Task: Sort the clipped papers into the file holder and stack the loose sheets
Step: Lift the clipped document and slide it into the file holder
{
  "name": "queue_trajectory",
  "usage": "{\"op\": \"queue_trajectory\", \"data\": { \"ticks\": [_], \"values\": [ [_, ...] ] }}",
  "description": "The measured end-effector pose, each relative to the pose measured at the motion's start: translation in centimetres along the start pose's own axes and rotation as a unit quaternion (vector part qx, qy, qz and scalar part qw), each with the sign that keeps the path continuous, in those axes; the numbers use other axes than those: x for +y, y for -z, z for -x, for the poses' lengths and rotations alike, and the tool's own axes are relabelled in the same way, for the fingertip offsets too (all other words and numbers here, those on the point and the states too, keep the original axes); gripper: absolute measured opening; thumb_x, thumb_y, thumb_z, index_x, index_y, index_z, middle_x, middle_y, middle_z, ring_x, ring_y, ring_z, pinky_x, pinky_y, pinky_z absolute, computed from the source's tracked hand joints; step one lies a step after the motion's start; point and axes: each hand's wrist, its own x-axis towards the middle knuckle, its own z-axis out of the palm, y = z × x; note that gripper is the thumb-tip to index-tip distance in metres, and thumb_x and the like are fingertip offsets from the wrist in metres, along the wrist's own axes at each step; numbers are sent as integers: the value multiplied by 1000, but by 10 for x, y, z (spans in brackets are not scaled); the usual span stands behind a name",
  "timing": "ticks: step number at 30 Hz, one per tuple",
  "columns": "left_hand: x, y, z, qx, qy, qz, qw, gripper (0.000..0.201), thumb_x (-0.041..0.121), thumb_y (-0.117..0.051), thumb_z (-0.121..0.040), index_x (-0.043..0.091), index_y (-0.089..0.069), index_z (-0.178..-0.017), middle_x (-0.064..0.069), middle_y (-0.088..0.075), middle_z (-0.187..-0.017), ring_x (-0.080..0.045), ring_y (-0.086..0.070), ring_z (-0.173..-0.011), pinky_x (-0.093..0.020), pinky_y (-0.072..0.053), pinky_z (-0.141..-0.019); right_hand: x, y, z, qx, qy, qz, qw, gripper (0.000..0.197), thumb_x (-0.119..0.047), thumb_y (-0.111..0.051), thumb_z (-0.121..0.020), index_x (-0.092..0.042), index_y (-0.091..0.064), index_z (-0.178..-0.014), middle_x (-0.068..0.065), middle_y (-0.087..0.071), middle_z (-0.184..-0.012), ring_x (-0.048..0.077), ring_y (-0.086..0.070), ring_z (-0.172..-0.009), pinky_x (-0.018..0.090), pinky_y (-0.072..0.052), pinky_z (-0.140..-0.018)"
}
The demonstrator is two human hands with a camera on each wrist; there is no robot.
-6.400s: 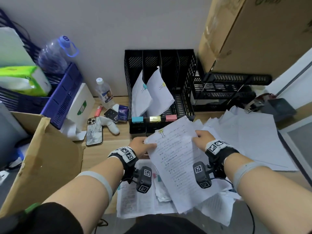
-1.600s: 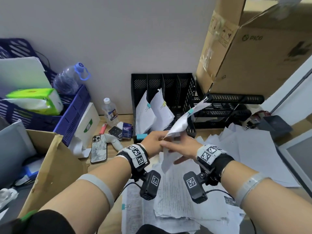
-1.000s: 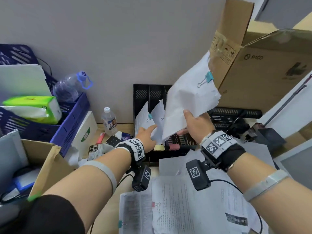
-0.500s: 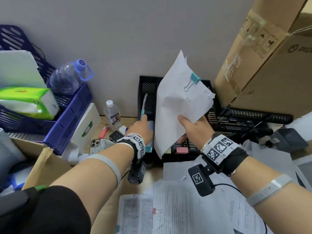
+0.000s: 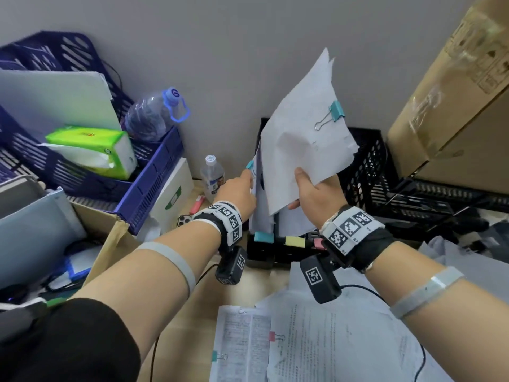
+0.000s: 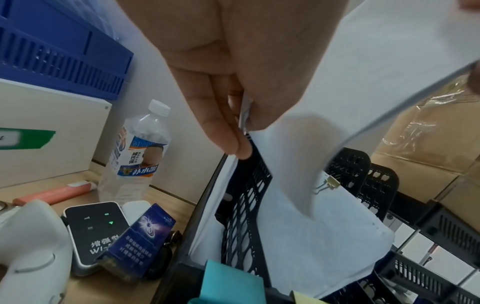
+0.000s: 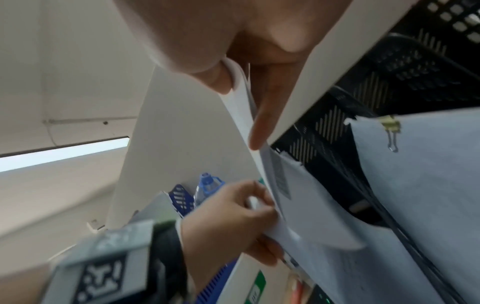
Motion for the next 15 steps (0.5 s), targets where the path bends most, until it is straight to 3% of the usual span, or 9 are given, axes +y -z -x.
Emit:
{"op": "queue_trajectory", "data": {
  "ticks": [3, 4, 6, 7, 10, 11, 13, 15],
  "values": [
    [1, 2, 3, 1, -6, 4, 1000, 15, 12, -50, -90, 15, -45, -104, -13, -65, -88, -34, -58, -72, -37, -48, -64, 15, -11, -2, -15, -44, 89, 995, 40, -27, -50, -98, 12, -61, -96, 26, -68, -92, 37, -68, -67, 43, -61, -61],
    [1, 2, 4, 2, -8, 6, 1000, 15, 12, -51, -90, 15, -45, -104, -13, -64, -88, -34, -58, -72, -36, -46, -63, 22, -15, -3, -32, -62, 94, 993, 38, -25, -49, -97, 11, -58, -98, 24, -68, -93, 39, -69, -71, 44, -62, -60],
    [4, 2, 5, 2, -12, 14, 1000, 13, 13, -51, -91, 16, -45, -103, -11, -63, -86, -33, -58, -74, -35, -43, -63, 32, -20, -4, -62, -99, 91, 989, 19, -18, -45, -98, -3, -55, -98, 8, -65, -86, 38, -70, -76, 32, -60, -52],
    [6, 2, 6, 2, -11, 17, 1000, 13, 13, -51, -92, 16, -45, -102, -9, -61, -84, -33, -58, -74, -34, -42, -64, 38, -24, -7, -65, -109, 93, 988, 18, -16, -44, -97, -2, -55, -96, 10, -65, -85, 39, -70, -76, 31, -59, -51],
    [12, 3, 9, 1, -8, 21, 1000, 13, 13, -51, -93, 17, -45, -104, -7, -58, -83, -32, -56, -73, -34, -43, -64, 49, -34, -21, -53, -96, 117, 987, 30, -14, -42, -94, 8, -59, -84, 25, -69, -86, 43, -67, -78, 49, -59, -73],
    [14, 3, 9, 3, -11, 24, 1000, 14, 12, -50, -92, 17, -46, -106, -7, -58, -83, -32, -56, -73, -34, -43, -65, 49, -36, -25, -44, -88, 119, 988, 30, -14, -42, -94, 6, -56, -76, 24, -69, -82, 42, -66, -78, 50, -57, -77],
    [17, 6, 10, 8, -18, 32, 999, 18, 10, -49, -91, 15, -47, -108, -8, -57, -81, -32, -55, -72, -34, -44, -65, 51, -40, -31, -18, -77, 114, 990, 31, -13, -42, -94, -5, -45, -65, 15, -60, -68, 36, -59, -70, 42, -52, -72],
    [20, 8, 10, 7, -28, 38, 999, 20, 8, -47, -90, 14, -47, -110, -9, -58, -80, -32, -57, -72, -36, -46, -65, 57, -44, -34, -6, -72, 112, 991, 28, -14, -43, -94, -4, -45, -67, 14, -54, -64, 36, -54, -67, 39, -49, -68]
  ]
}}
